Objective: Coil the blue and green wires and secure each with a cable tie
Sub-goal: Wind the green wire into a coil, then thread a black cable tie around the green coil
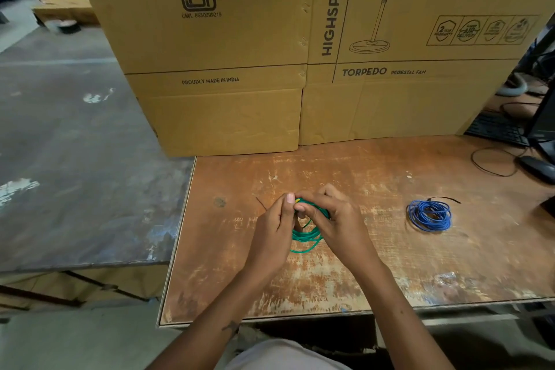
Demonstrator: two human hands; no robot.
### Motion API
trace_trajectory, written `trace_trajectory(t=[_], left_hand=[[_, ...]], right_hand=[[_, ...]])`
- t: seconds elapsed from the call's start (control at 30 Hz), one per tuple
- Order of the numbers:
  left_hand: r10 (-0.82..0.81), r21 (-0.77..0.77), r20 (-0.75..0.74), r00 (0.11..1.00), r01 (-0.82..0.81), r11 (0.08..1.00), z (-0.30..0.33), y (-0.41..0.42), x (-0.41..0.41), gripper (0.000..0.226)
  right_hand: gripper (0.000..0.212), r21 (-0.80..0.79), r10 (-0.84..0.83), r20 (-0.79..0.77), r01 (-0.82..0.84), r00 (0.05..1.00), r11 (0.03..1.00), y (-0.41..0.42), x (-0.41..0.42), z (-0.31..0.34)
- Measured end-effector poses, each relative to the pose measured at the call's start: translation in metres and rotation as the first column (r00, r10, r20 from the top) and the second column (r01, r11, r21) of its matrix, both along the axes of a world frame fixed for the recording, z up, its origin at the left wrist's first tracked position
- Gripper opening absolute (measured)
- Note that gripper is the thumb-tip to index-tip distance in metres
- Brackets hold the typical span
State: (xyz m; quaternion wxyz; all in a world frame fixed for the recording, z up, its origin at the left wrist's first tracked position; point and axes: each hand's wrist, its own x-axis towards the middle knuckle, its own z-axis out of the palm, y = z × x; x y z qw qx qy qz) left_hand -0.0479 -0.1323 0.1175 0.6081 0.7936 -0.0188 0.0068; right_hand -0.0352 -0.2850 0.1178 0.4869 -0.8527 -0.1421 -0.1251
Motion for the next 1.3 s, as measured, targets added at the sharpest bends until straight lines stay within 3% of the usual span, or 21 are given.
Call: trace_trajectory(t=[0.13,0.27,0.53,0.63,0.8,1.07,1.23,1.3], left_hand=[[-0.078,-0.094,-0.087,0.993,0.070,0.993,-0.002,0.004,0.010,0.043],[-0.112,-0.108,-0.096,0.989,0.102,0.989,-0.003,0.009,0.011,0.041],[-0.070,0.161,0.107,0.992,0.052,0.986,-0.016,0.012,0.010,0.027],[-0.028,0.062,0.126,0.992,0.020,0.998,-0.024,0.010,0.012,0.026],[-0.025,-0.187,0.026,0.999,0.029,0.982,-0.023,0.012,0.025,0.030],[-0.099,-0.018,0.094,0.991,0.101,0.995,-0.026,0.022,0.038,0.030],[-0.050,-0.245,0.013,0.999,0.051,0.968,-0.023,0.016,0.039,0.030],[-0.051,-0.182,0.019,0.999,0.053,0.982,-0.026,0.021,0.040,0.031]], right_hand=[[0.020,0.151,-0.045,-0.076,0.056,0.996,0.987,0.007,0.001,-0.003],[0.013,0.198,-0.038,-0.146,0.066,0.989,0.978,0.011,0.003,-0.006],[0.014,0.281,-0.126,-0.142,0.162,0.982,0.946,0.020,0.010,-0.013],[0.014,0.290,-0.095,-0.145,0.134,0.985,0.948,0.025,0.011,-0.019],[0.019,0.295,-0.050,-0.151,0.093,0.987,0.951,0.031,0.019,-0.022],[0.022,0.320,-0.044,-0.149,0.091,0.988,0.943,0.031,0.027,-0.025],[0.025,0.165,-0.028,-0.089,0.043,0.996,0.985,0.029,0.035,-0.025],[0.024,0.147,-0.023,-0.068,0.033,0.997,0.989,0.029,0.038,-0.025]])
